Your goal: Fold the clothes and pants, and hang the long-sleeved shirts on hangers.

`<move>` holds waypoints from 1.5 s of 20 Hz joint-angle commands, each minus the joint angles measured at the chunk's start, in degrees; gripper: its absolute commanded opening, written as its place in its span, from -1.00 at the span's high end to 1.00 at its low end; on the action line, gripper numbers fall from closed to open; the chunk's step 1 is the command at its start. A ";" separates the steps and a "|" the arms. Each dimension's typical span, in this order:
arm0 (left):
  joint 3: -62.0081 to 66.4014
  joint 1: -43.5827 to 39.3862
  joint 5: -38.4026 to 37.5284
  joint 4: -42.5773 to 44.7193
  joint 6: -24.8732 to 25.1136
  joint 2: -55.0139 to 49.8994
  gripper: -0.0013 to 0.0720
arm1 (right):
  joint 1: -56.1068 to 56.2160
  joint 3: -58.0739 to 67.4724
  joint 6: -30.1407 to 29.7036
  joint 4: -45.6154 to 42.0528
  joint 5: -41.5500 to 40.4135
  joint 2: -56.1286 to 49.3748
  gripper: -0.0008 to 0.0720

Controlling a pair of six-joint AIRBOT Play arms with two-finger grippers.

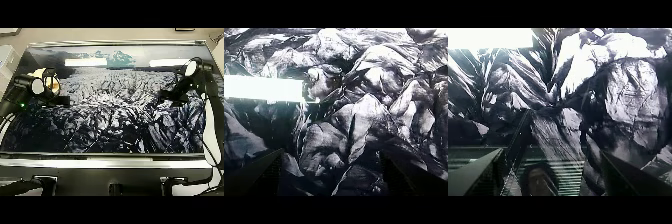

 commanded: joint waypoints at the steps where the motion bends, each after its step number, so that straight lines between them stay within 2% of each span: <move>1: -0.02 0.02 0.00 0.00 0.02 -0.04 -0.97 | 0.04 -0.02 0.00 0.00 0.00 0.04 -0.87; 14: -0.02 0.02 0.02 -0.02 0.02 -0.04 -0.97 | 0.04 -0.02 0.68 0.15 -0.48 0.04 -0.87; 19: -0.04 0.15 2.54 -0.94 0.02 -0.22 -0.97 | 0.04 -0.02 1.07 0.02 -3.93 0.04 -0.87; 24: -0.02 0.02 10.05 -2.03 -0.26 -0.98 -0.97 | 0.04 -0.02 1.07 -0.02 -12.02 0.04 -0.87; 25: -0.02 -0.02 11.87 -2.32 -0.85 -0.98 -0.97 | 0.04 -0.02 1.07 0.00 -14.21 0.04 -0.87; 26: -0.02 0.02 17.46 -1.16 -0.83 -1.14 -0.97 | 0.04 -0.02 1.07 -0.13 -16.22 0.04 -0.87; 27: -0.02 0.24 25.00 1.18 -0.83 -1.42 -0.97 | 0.04 -0.02 1.07 -0.39 -18.12 0.04 -0.87; 28: 0.07 1.01 36.13 4.83 -0.90 -1.90 -0.97 | 0.04 -0.02 1.05 -0.46 -20.22 0.04 -0.87; 29: 1.66 2.93 45.18 7.80 -3.15 -3.37 -0.96 | 0.04 -0.02 1.05 -0.44 -21.77 0.04 -0.87; 30: 6.75 6.56 47.78 8.87 -9.88 -6.69 -0.96 | 0.04 -0.02 1.05 -0.44 -22.82 0.02 -0.87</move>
